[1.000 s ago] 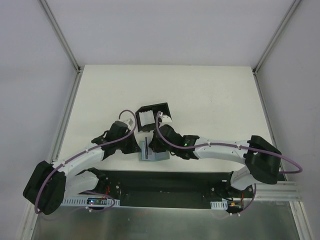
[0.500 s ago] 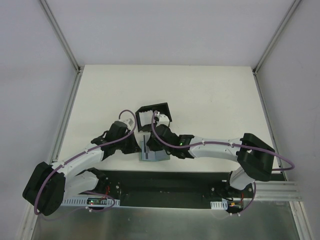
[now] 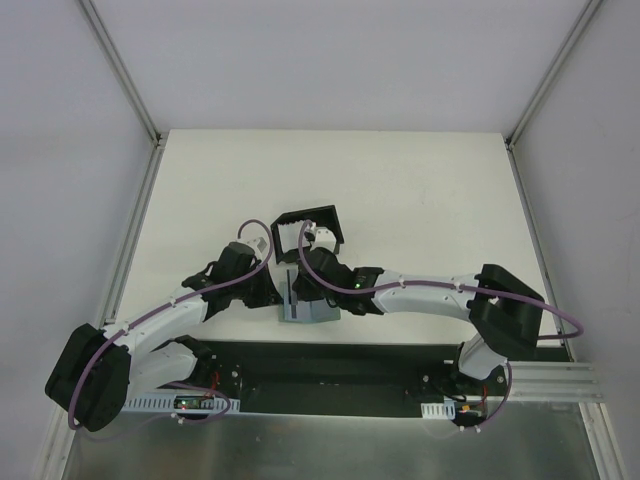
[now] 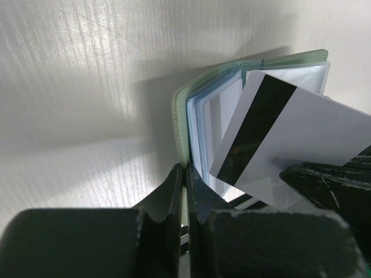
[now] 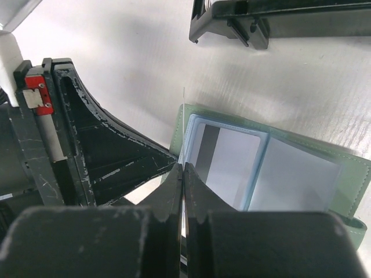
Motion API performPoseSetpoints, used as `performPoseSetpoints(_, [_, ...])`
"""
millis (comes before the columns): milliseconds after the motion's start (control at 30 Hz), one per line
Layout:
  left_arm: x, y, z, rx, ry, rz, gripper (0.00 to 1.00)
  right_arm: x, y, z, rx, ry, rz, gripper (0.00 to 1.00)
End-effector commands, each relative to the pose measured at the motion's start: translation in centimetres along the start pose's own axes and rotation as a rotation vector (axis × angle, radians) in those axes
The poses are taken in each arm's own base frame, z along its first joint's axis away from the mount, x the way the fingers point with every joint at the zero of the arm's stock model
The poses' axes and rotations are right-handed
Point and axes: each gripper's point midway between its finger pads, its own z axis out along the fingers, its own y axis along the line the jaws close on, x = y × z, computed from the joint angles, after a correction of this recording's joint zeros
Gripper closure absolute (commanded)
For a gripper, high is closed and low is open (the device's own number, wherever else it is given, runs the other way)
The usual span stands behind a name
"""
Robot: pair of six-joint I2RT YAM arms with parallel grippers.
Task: Put the credit cards into the card holder
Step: Turn over the card slot in the card holder.
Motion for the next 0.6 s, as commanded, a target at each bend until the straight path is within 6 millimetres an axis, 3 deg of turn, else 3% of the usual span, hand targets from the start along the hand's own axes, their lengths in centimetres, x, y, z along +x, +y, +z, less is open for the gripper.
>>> performPoseSetpoints(0, [0.2, 0.1, -0.2, -0.004, 0.004, -0.016, 1.00, -0.7, 0.4, -0.1, 0.008, -0.022, -0.013, 1.00])
performPoseSetpoints(233, [0.0, 0.0, -0.2, -0.002, 0.004, -0.013, 1.00, 0.0, 0.5, 0.4, 0.010, 0.010, -0.018, 1.00])
performPoseSetpoints(467, [0.0, 0.0, -0.3, 0.000, -0.001, -0.013, 1.00, -0.7, 1.0, 0.2, 0.003, -0.009, -0.022, 1.00])
performPoseSetpoints(567, [0.0, -0.1, -0.3, 0.002, -0.001, -0.012, 1.00, 0.4, 0.2, 0.4, 0.036, 0.039, -0.045, 1.00])
